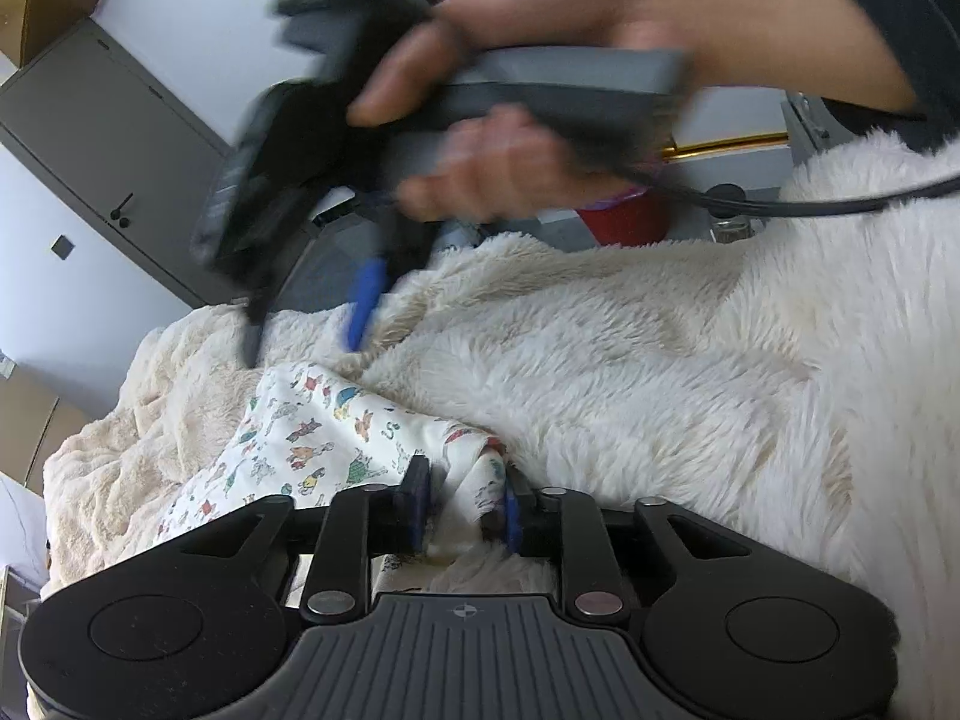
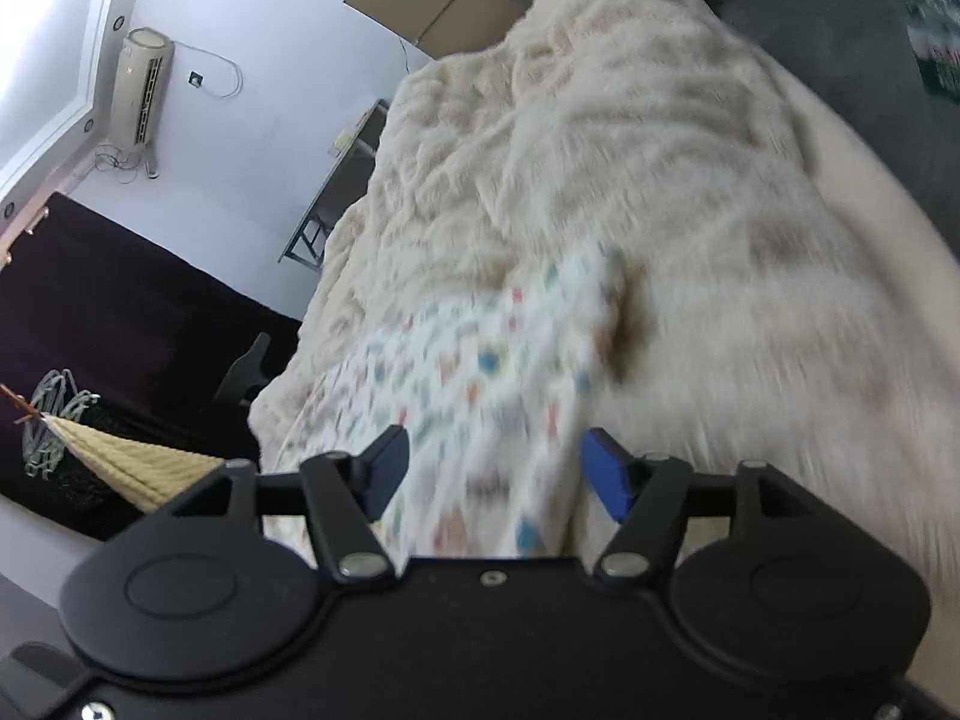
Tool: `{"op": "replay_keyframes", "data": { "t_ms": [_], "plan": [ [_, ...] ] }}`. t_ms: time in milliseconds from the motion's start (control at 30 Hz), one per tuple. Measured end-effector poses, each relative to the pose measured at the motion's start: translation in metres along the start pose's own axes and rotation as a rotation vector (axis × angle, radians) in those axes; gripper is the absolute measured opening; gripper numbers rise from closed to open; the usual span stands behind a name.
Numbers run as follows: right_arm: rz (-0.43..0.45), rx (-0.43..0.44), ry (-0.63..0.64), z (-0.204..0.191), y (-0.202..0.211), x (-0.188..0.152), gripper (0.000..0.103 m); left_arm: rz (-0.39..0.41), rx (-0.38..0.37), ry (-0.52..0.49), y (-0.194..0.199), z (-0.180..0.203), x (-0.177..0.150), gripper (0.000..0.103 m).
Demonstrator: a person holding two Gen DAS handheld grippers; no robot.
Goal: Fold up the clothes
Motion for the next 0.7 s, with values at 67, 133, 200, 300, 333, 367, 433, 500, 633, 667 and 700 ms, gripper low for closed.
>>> {"op": "replay_keyframes", "data": {
  "t_ms": [67,133,200,300,333,367,433,500,633,667,700],
  "plan": [
    [-0.011,0.025,-0.041,0.009,0.009,-0.012,0.063,0.002,-0.035,0.088,0.008,-0.017,0.003,0.041],
    [-0.021,0.059,-0.077,0.015,0.012,-0.023,0.061,0.015,-0.054,0.171,0.02,-0.038,0.006,0.053],
    [-0.035,0.096,-0.108,0.016,0.012,-0.031,0.06,0.021,-0.024,0.22,0.036,-0.068,0.005,0.058],
    [-0.068,0.129,-0.129,0.014,0.003,-0.038,0.06,0.007,0.068,0.235,0.051,-0.105,-0.003,0.065],
    [-0.078,0.132,-0.128,0.013,0.0,-0.041,0.06,-0.01,0.122,0.243,0.055,-0.124,-0.012,0.066],
    [-0.086,0.131,-0.126,0.012,-0.002,-0.043,0.06,-0.027,0.165,0.256,0.057,-0.14,-0.02,0.066],
    [-0.1,0.13,-0.125,0.012,-0.007,-0.047,0.06,-0.057,0.228,0.29,0.059,-0.165,-0.036,0.066],
    [-0.108,0.145,-0.15,0.015,-0.011,-0.051,0.06,-0.088,0.278,0.332,0.061,-0.186,-0.055,0.066],
    [-0.112,0.211,-0.251,0.029,-0.016,-0.055,0.057,-0.143,0.34,0.375,0.061,-0.21,-0.08,0.066],
    [-0.111,0.221,-0.277,0.034,-0.017,-0.055,0.055,-0.152,0.341,0.378,0.059,-0.212,-0.083,0.066],
    [-0.109,0.225,-0.301,0.038,-0.017,-0.055,0.053,-0.156,0.336,0.381,0.058,-0.212,-0.085,0.067]
  ]
}}
Point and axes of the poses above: each gripper's, at about its wrist camera, not at the fingertips, and y roughly against the way its jaws point, z to its right, x to its top, the point moved 7 cm from there along -y, roughly the way its jaws point, and after that the axes turned 9 degrees about z, right-handed, at the moved point
